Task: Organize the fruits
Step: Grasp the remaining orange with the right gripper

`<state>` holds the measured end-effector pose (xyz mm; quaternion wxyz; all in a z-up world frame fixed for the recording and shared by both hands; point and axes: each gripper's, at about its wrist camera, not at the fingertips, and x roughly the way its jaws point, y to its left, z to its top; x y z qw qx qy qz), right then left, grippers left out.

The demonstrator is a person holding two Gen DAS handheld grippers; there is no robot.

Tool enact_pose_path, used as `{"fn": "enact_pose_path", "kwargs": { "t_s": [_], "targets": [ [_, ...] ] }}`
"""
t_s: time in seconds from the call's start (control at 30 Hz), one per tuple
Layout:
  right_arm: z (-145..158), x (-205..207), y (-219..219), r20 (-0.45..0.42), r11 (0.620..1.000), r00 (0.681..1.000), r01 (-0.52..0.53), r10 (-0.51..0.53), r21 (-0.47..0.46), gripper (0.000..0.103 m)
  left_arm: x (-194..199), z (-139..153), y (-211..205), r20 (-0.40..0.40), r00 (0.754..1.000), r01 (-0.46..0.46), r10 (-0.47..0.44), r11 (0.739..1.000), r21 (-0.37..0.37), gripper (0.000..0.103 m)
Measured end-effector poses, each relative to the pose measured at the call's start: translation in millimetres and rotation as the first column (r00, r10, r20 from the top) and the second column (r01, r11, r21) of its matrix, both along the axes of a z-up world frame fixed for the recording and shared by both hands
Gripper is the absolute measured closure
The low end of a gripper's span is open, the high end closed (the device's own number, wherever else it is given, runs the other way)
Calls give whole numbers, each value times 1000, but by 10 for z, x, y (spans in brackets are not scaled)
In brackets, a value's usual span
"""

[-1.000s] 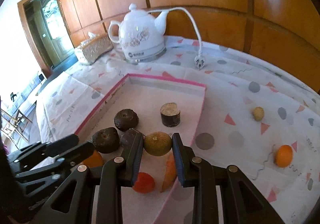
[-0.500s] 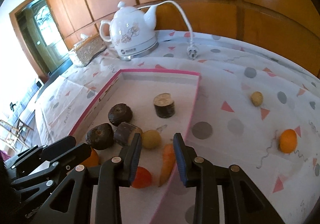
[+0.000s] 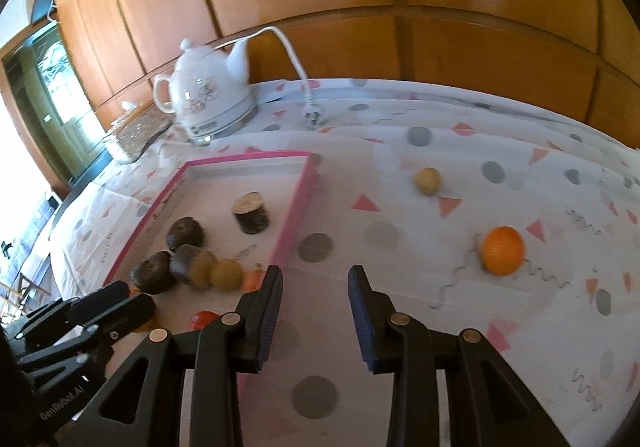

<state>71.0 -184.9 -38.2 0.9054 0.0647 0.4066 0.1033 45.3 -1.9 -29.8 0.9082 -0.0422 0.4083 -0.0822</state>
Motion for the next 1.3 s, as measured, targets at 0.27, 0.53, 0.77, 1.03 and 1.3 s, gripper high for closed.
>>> {"fn": "enact_pose_path", "kwargs": {
  "t_s": [0.27,0.53,0.77,1.03,1.3],
  "targets": [
    [-92,-99,-409,-18,995,994,104,-104,-7,69,-18,-18,-197,-9,998,58,-58,998,9,65],
    [-251,-194,-873,-58,974,973,225,-226,-10,67,-79,-50,-411,-18,991,133,-132,991,8,63],
    [-357,-204,-1075,-82,965,961,263,-262,-9,65,-146,-88,-556,-21,981,191,-191,981,10,61],
    [-341,117,-1047,-53,969,969,240,-242,-54,55,-166,-106,-585,-25,979,204,-203,979,7,60],
    [-455,498,-1009,-76,967,970,223,-233,-122,65,-135,-118,-621,-27,976,217,-217,976,8,60]
  ]
}}
